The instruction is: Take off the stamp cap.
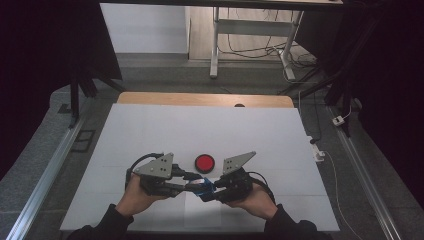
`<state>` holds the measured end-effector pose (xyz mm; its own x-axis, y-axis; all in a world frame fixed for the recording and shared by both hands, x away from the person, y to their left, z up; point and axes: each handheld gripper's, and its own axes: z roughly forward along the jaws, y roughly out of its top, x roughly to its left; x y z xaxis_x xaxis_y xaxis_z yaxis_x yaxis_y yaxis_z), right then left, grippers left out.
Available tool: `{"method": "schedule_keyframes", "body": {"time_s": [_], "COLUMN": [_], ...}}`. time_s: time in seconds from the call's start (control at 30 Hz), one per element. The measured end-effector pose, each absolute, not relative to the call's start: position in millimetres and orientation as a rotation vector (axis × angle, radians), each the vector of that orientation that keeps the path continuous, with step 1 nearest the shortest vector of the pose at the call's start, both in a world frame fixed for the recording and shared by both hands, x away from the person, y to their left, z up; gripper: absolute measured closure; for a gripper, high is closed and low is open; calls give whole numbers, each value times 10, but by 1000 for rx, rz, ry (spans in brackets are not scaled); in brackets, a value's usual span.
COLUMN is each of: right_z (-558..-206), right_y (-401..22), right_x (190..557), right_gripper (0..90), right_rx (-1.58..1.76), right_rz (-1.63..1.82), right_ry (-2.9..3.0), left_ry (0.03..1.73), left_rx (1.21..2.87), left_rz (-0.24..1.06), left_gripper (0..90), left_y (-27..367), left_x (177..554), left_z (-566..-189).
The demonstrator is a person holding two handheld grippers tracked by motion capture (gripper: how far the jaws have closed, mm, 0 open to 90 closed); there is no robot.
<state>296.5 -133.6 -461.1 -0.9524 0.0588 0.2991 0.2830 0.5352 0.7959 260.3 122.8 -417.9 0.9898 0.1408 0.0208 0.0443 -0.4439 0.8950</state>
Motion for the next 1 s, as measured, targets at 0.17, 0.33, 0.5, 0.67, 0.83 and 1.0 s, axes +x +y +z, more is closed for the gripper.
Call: {"method": "schedule_keyframes", "body": {"time_s": [0.17,0.33,0.5,0.67,0.83,1.0], "right_z": [-4606,-4605,-4599,-4599,-4577,-4566], "right_y": [-1341,-1348,-1353,-1361,-1394,-1436], "right_x": [2950,2931,2911,2914,2900,2887], "right_gripper": [691,691,690,690,690,689], "right_rx": [-266,-260,-299,-325,-340,-356], "right_rz": [-1390,-1396,-1384,-1377,-1387,-1393], "right_ry": [-2573,-2616,-2687,-2714,-2740,-2766], "left_ry": [156,189,237,267,293,326], "left_rx": [2024,2020,2016,2017,2030,2034], "left_rz": [99,106,103,103,119,117], "left_gripper": [709,708,708,708,708,707], "left_y": [1250,1272,1300,1326,1343,1353], "left_x": [2614,2614,2615,2614,2607,2607], "left_z": [-4170,-4157,-4143,-4139,-4152,-4157]}}
